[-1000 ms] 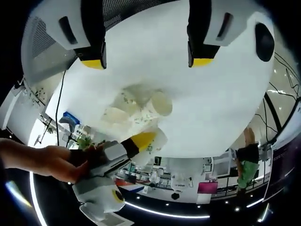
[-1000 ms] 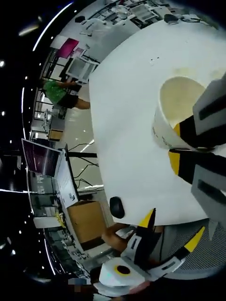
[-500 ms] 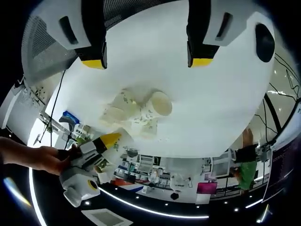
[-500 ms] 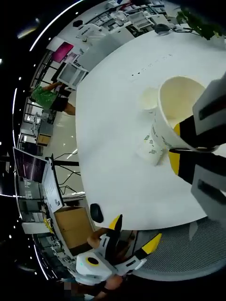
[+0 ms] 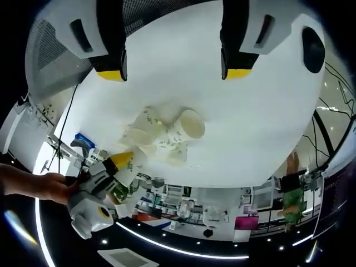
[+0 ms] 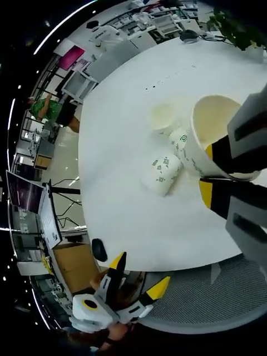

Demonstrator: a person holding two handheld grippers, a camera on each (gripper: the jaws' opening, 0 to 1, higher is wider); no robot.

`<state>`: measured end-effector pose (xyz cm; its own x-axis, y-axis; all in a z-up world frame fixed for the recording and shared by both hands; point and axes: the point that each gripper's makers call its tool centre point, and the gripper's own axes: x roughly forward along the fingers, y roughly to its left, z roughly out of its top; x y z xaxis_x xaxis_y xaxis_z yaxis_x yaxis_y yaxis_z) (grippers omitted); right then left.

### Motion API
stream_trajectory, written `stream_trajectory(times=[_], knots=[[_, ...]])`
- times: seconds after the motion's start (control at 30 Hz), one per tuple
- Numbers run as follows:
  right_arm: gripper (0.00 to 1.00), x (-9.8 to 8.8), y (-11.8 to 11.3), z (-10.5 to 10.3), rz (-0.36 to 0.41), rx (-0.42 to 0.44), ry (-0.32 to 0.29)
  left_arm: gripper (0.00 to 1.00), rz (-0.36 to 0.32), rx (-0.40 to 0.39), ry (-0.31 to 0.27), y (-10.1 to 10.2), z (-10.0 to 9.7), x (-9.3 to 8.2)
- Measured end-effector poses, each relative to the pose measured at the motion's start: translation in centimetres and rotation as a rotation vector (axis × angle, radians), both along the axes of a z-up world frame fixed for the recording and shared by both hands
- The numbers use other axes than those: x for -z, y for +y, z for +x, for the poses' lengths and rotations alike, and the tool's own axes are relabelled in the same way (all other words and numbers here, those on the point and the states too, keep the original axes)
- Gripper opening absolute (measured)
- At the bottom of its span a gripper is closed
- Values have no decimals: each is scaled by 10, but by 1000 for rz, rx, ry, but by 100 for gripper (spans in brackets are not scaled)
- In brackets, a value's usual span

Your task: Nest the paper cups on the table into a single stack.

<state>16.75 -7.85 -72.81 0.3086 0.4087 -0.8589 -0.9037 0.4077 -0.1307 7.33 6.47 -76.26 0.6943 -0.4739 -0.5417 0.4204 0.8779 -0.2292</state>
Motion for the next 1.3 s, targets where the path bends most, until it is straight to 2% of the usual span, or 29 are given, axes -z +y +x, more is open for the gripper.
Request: stream_trajectory(times=[0.57, 0.9, 1.3], knots=[[0, 23, 0, -10, -53, -51, 60, 67, 2, 2, -1, 0, 0, 0], [1, 30, 0, -10, -89, -75, 60, 67, 2, 0, 1, 0, 0, 1], [2, 37, -1, -14, -85, -76, 63, 66, 5, 4, 4, 0, 0, 3]])
